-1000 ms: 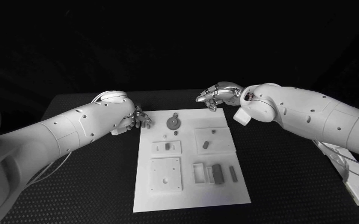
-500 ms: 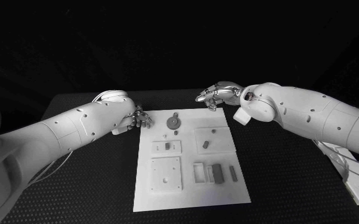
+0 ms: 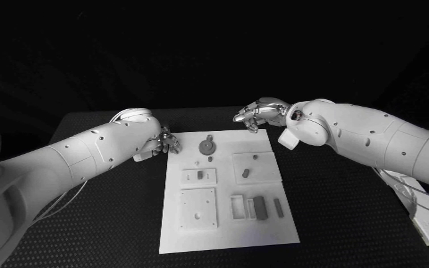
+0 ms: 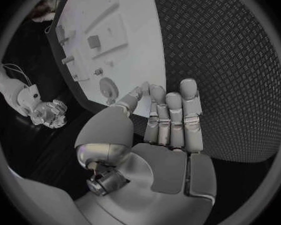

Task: Assemble the parts on the task board

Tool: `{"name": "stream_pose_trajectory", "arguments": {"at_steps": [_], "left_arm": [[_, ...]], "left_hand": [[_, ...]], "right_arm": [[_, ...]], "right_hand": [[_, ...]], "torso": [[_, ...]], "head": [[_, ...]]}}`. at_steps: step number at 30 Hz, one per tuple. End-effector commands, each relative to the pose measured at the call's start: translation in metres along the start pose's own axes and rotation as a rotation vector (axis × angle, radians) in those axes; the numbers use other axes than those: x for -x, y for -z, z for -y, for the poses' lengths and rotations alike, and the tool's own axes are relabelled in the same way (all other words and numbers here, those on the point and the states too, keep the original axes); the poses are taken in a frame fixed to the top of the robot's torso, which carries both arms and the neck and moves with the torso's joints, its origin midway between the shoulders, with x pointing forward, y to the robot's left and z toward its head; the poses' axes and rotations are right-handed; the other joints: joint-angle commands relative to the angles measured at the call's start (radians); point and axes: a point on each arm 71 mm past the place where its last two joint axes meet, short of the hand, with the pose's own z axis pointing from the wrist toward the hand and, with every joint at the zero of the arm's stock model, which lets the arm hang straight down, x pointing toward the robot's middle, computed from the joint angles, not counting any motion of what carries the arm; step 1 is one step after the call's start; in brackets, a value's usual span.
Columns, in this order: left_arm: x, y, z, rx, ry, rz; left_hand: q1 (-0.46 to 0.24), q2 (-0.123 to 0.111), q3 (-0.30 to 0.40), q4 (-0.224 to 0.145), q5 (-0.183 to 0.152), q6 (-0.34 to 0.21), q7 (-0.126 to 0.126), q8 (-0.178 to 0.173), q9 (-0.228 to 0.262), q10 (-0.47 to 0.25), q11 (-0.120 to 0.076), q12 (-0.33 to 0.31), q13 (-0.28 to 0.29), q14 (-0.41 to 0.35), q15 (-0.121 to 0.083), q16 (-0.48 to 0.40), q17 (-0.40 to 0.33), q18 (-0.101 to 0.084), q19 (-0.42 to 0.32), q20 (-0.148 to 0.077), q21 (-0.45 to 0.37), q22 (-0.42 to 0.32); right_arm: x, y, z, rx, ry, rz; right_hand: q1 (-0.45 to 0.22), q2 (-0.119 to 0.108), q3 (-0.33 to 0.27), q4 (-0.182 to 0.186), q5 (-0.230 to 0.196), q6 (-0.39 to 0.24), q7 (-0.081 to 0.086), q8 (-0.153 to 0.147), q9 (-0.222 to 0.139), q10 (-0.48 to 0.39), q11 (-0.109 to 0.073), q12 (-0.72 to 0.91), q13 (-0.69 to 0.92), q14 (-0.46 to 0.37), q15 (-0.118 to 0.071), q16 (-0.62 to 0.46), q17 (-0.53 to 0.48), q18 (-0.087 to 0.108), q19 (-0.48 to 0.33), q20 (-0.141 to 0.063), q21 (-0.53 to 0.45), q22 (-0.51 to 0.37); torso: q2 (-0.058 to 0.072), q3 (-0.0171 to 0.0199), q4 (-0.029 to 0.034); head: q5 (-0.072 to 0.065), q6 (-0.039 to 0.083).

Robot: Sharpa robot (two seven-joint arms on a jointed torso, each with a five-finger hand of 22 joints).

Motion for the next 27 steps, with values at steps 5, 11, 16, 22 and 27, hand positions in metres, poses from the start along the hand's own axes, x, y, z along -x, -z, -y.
{"name": "stream_pose_trajectory", "arguments": {"at_steps": [5,11,16,22,27], "left_arm": [[-0.001,0.0,0.002,-0.02,0.013,-0.018],[-0.002,0.0,0.001,-0.03,0.034,-0.024],[-0.002,0.001,0.0,-0.033,0.052,-0.028],[-0.007,0.006,0.0,-0.049,0.09,-0.053],[-0.013,0.016,0.003,-0.082,0.116,-0.057]], "left_hand": [[0.023,-0.017,0.131,0.011,-0.043,0.011,0.002,0.019,-0.01,0.005,-0.004,0.005,-0.003,0.001,0.002,-0.001,0.001,0.025,0.011,0.0,-0.009,0.006],[0.054,0.015,0.175,-0.044,-0.038,0.033,-0.007,0.045,-0.006,0.026,-0.012,0.012,-0.002,0.015,0.001,0.006,0.005,0.026,0.022,-0.001,0.0,0.021],[0.07,0.028,0.195,-0.077,-0.042,0.045,-0.013,0.061,-0.004,0.046,-0.017,0.013,-0.003,0.029,0.001,0.01,0.007,0.027,0.034,-0.002,0.005,0.03],[0.064,0.033,0.199,-0.091,-0.043,0.058,-0.02,0.078,-0.002,0.067,-0.024,0.022,0.003,0.048,-0.006,0.022,0.014,0.031,0.054,-0.007,0.016,0.041],[0.053,0.033,0.199,-0.098,-0.034,0.069,-0.028,0.098,0.002,0.082,-0.032,0.033,0.011,0.061,-0.014,0.034,0.021,0.033,0.07,-0.013,0.028,0.053]], "right_arm": [[-0.002,-0.001,-0.001,0.01,0.002,-0.014],[-0.002,-0.001,-0.001,0.011,0.002,-0.015],[-0.003,-0.001,-0.002,0.012,0.001,-0.017],[-0.002,-0.001,-0.001,0.012,0.001,-0.015],[-0.002,0.001,-0.001,0.011,0.001,-0.014]], "right_hand": [[-0.003,0.002,0.0,0.004,-0.006,-0.002,0.007,-0.004,-0.001,-0.006,0.0,0.004,-0.001,-0.008,-0.002,0.005,-0.002,0.013,0.006,0.004,-0.006,-0.001],[-0.003,0.002,0.0,0.004,-0.006,-0.002,0.007,-0.004,-0.001,-0.006,0.0,0.004,-0.001,-0.008,-0.002,0.005,-0.002,0.013,0.006,0.004,-0.006,-0.001],[-0.003,0.002,0.0,0.004,-0.006,-0.002,0.007,-0.004,-0.001,-0.006,0.0,0.004,-0.001,-0.008,-0.002,0.005,-0.002,0.013,0.006,0.004,-0.006,0.0],[-0.004,0.002,0.0,0.004,-0.006,-0.002,0.007,-0.004,-0.001,-0.006,0.0,0.004,-0.001,-0.008,-0.002,0.005,-0.002,0.013,0.006,0.004,-0.006,0.0],[-0.004,0.002,0.0,0.004,-0.006,-0.002,0.007,-0.004,-0.001,-0.006,0.0,0.004,-0.001,-0.008,-0.002,0.005,-0.002,0.013,0.006,0.004,-0.006,0.0]], "torso": [[0.0,-0.0003,0.0007],[0.0,-0.0005,0.0003],[0.001,0.0004,-0.0001],[0.001,0.0008,-0.001],[0.001,0.0017,0.0003]], "head": [[-0.001,0.0],[-0.001,-0.001],[-0.002,0.002],[0.0,0.009],[-0.002,0.009]]}}
